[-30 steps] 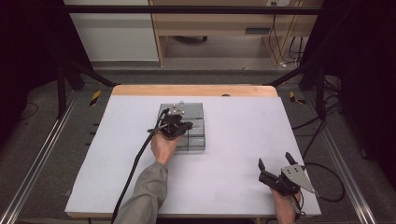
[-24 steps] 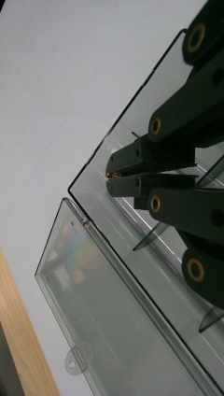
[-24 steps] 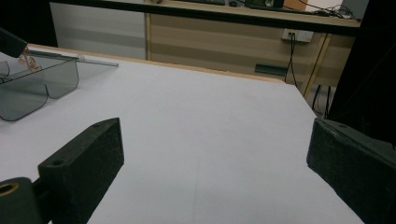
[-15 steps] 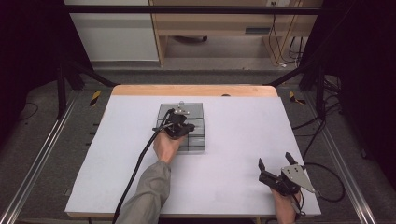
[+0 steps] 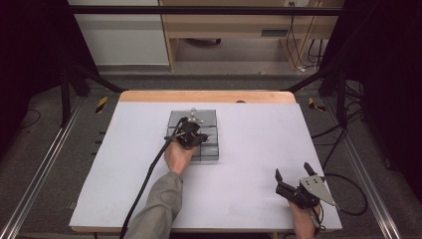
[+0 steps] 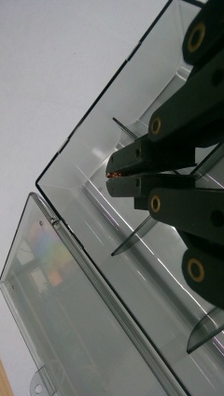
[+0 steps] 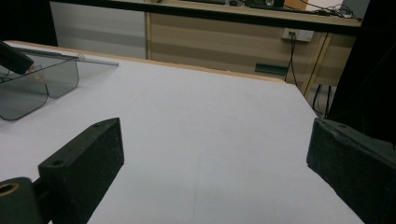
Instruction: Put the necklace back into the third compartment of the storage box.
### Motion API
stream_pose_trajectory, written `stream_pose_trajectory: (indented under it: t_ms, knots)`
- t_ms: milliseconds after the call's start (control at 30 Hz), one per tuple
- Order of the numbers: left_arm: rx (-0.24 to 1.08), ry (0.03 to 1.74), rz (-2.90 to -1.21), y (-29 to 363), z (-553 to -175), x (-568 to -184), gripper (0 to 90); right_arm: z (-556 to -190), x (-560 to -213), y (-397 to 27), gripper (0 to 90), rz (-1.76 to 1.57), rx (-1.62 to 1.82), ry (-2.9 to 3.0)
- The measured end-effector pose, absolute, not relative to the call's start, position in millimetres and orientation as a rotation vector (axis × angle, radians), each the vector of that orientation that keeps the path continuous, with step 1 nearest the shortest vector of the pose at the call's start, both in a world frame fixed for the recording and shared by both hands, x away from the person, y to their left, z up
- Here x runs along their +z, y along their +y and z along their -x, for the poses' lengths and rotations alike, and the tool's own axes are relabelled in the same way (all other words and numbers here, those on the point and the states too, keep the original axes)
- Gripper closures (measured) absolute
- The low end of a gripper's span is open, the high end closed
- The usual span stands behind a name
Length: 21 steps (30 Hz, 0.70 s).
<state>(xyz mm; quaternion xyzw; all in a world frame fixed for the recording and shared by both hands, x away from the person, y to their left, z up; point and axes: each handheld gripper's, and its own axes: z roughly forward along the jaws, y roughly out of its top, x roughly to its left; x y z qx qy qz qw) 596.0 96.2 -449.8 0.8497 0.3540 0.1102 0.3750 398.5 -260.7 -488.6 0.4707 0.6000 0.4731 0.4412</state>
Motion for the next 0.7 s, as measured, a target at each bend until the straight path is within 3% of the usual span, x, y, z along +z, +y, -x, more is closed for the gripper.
stream_pose_trajectory:
  t_ms: [700]
  knots:
    - [0.273, 0.911, -2.225, 94.6, -598.5, -451.1, 85.9, -398.6, -488.6, -260.4, 4.4, -1.168, 1.170, 1.492]
